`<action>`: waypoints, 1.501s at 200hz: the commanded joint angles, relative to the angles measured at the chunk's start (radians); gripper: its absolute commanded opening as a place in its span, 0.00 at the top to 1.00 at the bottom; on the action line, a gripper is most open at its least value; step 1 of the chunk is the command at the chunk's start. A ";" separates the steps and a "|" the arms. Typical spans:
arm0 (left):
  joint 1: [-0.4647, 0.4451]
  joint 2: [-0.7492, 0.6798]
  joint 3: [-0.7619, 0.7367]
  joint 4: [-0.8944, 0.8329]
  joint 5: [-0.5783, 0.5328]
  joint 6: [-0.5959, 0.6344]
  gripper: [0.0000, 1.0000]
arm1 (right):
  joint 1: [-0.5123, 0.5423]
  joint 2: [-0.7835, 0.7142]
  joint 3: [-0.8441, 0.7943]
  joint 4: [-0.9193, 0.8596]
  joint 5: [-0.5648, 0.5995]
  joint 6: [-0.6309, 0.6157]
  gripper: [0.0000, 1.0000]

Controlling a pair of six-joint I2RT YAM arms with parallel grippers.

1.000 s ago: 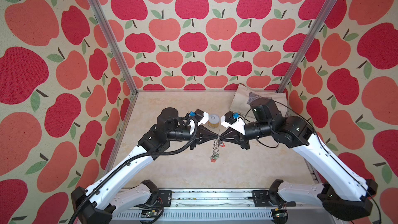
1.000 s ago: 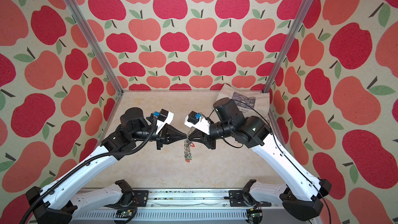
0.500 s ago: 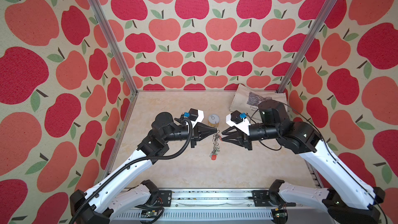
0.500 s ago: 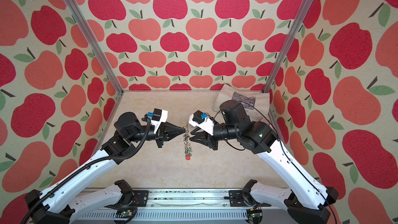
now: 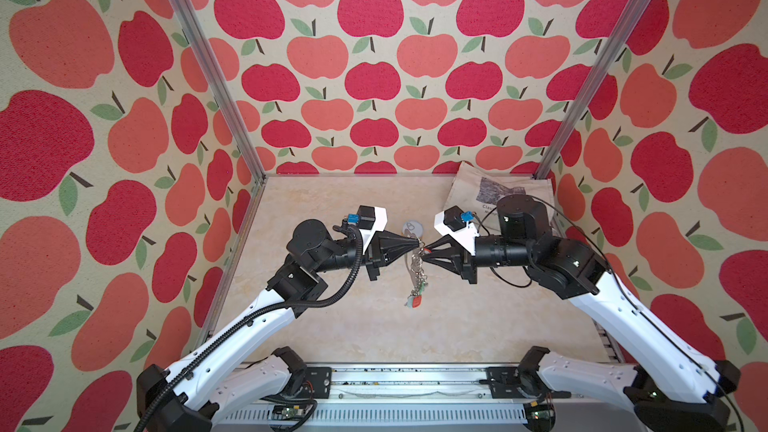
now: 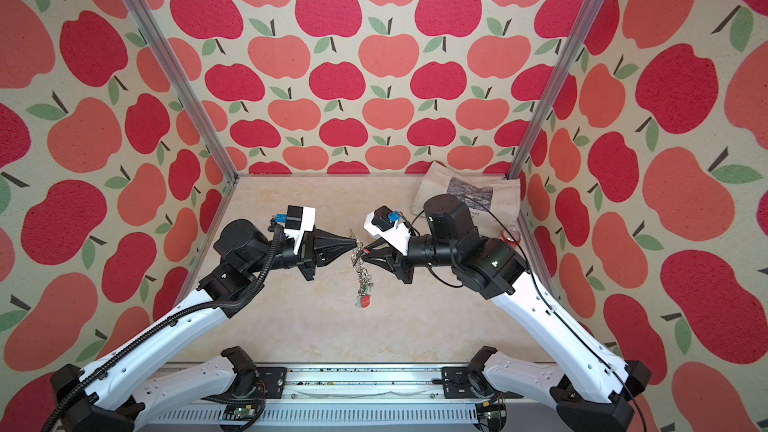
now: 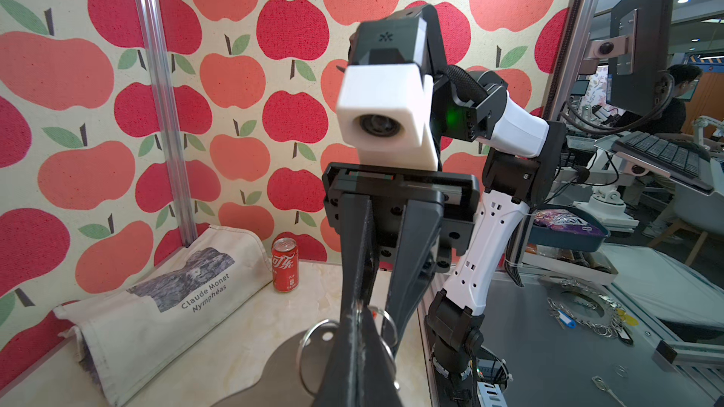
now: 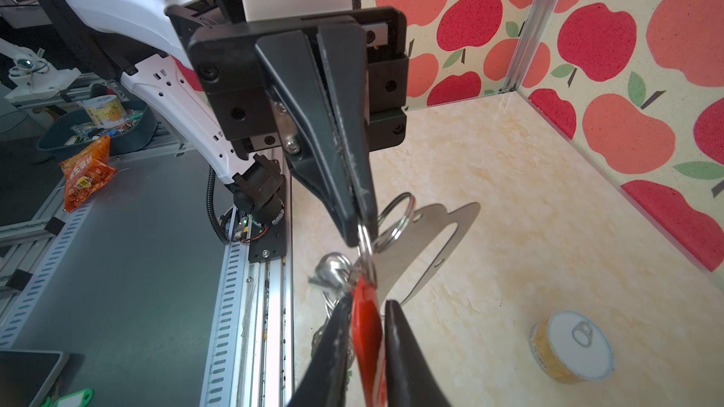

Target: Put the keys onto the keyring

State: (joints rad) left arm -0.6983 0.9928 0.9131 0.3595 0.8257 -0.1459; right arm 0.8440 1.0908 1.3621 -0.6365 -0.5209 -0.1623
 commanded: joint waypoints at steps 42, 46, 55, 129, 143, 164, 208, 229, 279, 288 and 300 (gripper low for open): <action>-0.004 -0.016 -0.019 0.121 -0.048 -0.027 1.00 | 0.008 -0.013 -0.042 0.070 -0.063 0.029 1.00; -0.004 -0.016 -0.021 0.125 -0.051 -0.027 1.00 | 0.011 -0.011 -0.042 0.069 -0.066 0.028 1.00; -0.003 -0.016 -0.025 0.139 -0.058 -0.032 1.00 | 0.020 -0.005 -0.043 0.059 -0.070 0.020 1.00; -0.001 0.006 -0.046 0.267 -0.056 -0.094 1.00 | 0.056 0.039 -0.066 0.086 -0.067 0.026 1.00; -0.001 0.006 -0.046 0.264 -0.053 -0.096 1.00 | 0.056 0.034 -0.063 0.073 -0.046 0.019 0.99; 0.002 0.001 -0.054 0.264 -0.048 -0.096 1.00 | 0.046 0.000 -0.053 0.047 -0.023 0.001 0.79; 0.009 0.003 -0.068 0.297 -0.032 -0.115 1.00 | -0.026 -0.052 -0.031 0.038 -0.063 0.000 0.70; 0.013 0.006 -0.069 0.307 -0.023 -0.121 1.00 | -0.060 -0.074 -0.035 0.079 -0.082 0.016 0.70; 0.014 0.013 -0.066 0.320 0.000 -0.135 1.00 | -0.094 -0.088 -0.082 0.263 -0.129 0.100 0.83; 0.014 0.015 -0.067 0.324 0.001 -0.137 1.00 | -0.094 -0.085 -0.090 0.297 -0.150 0.117 0.84; 0.014 0.016 -0.068 0.329 0.002 -0.140 1.00 | -0.093 -0.076 -0.096 0.331 -0.176 0.138 0.85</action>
State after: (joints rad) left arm -0.6895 1.0035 0.8486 0.6228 0.8013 -0.2722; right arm 0.7563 1.0103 1.2884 -0.4187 -0.6281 -0.0921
